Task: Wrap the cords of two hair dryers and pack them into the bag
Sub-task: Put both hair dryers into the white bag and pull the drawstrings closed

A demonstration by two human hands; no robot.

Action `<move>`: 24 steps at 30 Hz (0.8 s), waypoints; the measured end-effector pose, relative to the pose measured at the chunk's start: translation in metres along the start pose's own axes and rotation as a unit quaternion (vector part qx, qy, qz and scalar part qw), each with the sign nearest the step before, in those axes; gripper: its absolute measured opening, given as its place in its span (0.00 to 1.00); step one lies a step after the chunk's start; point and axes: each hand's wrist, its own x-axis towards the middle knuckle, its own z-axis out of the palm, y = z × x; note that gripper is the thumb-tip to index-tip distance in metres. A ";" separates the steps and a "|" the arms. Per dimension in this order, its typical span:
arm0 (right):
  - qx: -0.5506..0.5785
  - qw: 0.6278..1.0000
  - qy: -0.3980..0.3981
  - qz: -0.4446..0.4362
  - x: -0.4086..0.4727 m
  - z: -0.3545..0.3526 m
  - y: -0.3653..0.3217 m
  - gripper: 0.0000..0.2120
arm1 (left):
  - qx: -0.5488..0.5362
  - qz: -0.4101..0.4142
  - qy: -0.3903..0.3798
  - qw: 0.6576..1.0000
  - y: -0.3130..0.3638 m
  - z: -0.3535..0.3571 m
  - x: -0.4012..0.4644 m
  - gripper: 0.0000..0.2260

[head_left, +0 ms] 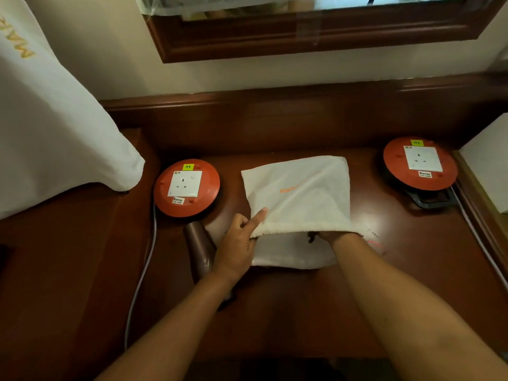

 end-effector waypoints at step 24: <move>-0.094 0.983 0.134 0.088 -0.007 -0.034 0.004 0.13 | -0.041 -0.136 0.003 0.990 0.007 0.040 -0.009 0.28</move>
